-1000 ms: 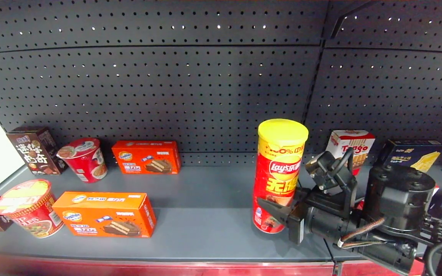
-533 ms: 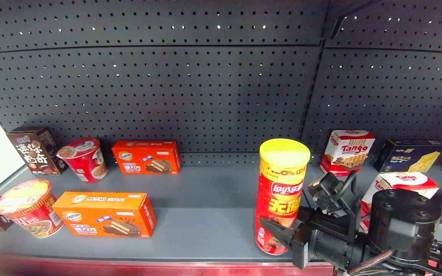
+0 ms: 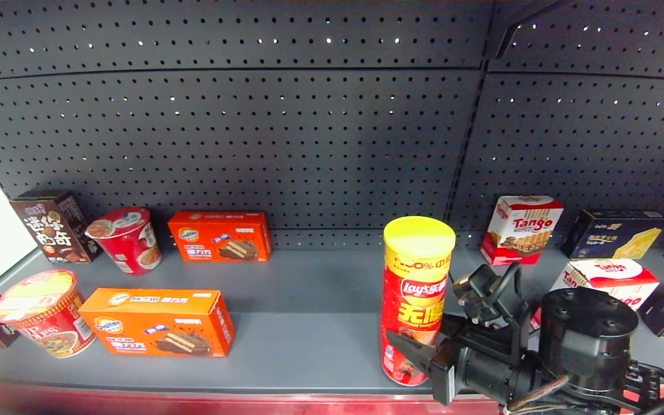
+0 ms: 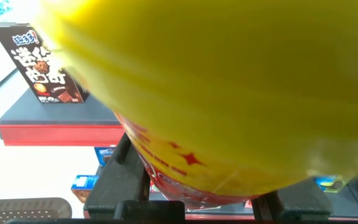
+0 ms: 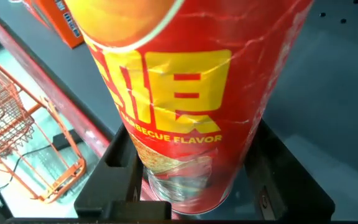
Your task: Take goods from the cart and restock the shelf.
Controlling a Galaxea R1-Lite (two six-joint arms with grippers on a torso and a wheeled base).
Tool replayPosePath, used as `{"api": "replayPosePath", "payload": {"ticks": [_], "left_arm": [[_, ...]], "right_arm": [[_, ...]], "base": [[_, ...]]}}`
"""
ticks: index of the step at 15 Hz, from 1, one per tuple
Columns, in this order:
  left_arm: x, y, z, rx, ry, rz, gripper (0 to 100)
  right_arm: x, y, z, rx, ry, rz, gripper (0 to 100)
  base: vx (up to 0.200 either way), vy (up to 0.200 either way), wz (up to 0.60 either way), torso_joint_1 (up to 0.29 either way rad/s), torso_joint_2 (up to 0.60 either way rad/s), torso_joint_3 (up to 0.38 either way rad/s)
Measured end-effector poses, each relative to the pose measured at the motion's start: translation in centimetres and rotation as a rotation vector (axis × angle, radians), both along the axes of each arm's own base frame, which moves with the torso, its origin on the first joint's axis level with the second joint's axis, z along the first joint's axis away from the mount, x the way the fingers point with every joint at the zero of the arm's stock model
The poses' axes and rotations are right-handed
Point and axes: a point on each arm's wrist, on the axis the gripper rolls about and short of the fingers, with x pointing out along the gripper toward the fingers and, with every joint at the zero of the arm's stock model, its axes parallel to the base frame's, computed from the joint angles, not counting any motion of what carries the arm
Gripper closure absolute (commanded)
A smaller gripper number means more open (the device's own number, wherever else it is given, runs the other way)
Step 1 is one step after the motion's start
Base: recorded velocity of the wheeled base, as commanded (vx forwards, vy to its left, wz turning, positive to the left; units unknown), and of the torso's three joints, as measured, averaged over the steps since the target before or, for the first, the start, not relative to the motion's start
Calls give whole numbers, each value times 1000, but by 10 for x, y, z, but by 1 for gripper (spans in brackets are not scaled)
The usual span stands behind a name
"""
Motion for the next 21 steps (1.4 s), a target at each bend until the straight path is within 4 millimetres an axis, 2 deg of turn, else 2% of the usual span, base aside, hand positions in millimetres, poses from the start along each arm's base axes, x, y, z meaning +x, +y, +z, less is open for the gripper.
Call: {"api": "replayPosePath", "payload": {"ticks": [13, 14, 21], "left_arm": [[1, 0, -4, -1, 8, -5, 100], [1, 0, -4, 0, 9, -5, 100], [0, 0, -4, -1, 7, -5, 100]], "right_arm": [[19, 13, -26, 10, -20, -7, 100], [20, 13, -27, 8, -18, -7, 0], [18, 10, -28, -1, -13, -11, 0]], "base": [[0, 0, 0, 0, 0, 0], [0, 0, 0, 0, 0, 0], [0, 0, 0, 0, 0, 0]]}}
